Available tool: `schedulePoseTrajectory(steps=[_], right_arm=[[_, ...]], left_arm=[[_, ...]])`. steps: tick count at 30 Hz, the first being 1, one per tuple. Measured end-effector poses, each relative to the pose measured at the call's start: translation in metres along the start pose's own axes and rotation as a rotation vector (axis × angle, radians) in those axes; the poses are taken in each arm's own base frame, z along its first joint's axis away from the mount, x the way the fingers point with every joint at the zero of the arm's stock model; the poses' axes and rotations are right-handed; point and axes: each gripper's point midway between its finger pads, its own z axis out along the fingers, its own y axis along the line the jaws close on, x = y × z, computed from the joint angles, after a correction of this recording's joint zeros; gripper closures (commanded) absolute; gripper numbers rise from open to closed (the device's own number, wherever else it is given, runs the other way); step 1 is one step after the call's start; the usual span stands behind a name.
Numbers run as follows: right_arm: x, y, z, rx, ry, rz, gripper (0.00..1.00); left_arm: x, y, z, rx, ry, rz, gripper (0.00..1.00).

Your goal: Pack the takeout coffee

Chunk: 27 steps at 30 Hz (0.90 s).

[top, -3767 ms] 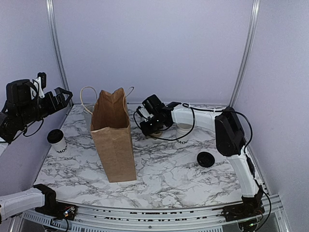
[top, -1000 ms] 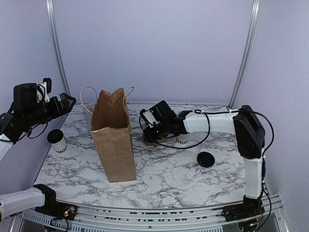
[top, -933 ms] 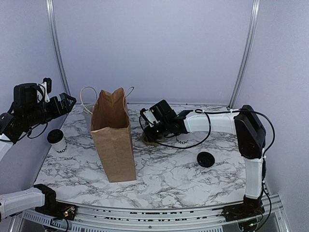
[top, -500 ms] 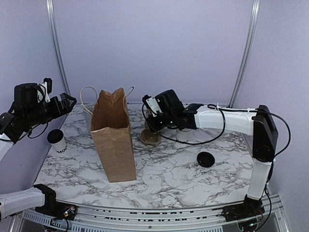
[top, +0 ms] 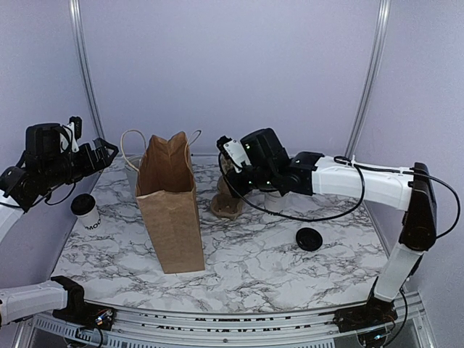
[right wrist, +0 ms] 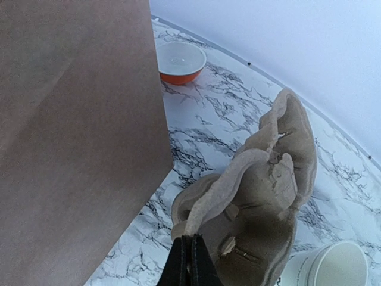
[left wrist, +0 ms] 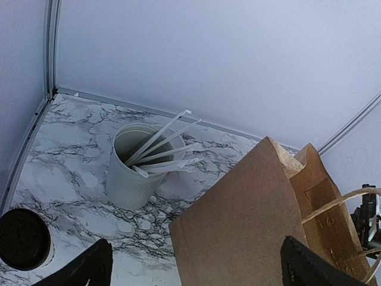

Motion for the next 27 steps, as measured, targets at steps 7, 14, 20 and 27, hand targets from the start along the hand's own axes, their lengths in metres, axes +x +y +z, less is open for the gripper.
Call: schedulePoseTrajectory(steps=[7, 14, 20, 27], right_arm=[[0.007, 0.007, -0.051, -0.002, 0.001, 0.019, 1.00], [0.059, 0.032, -0.086, -0.005, 0.120, 0.026, 1.00], [0.101, 0.060, -0.110, -0.046, 0.218, 0.006, 1.00], [0.139, 0.070, -0.114, -0.081, 0.308, -0.003, 1.00]], left_arm=[[0.001, -0.001, 0.007, 0.009, 0.003, -0.006, 0.01], [0.002, -0.001, 0.014, 0.009, 0.010, -0.008, 0.01], [0.002, -0.002, 0.018, 0.015, 0.011, -0.014, 0.01], [0.001, -0.002, 0.020, 0.016, 0.008, -0.019, 0.01]])
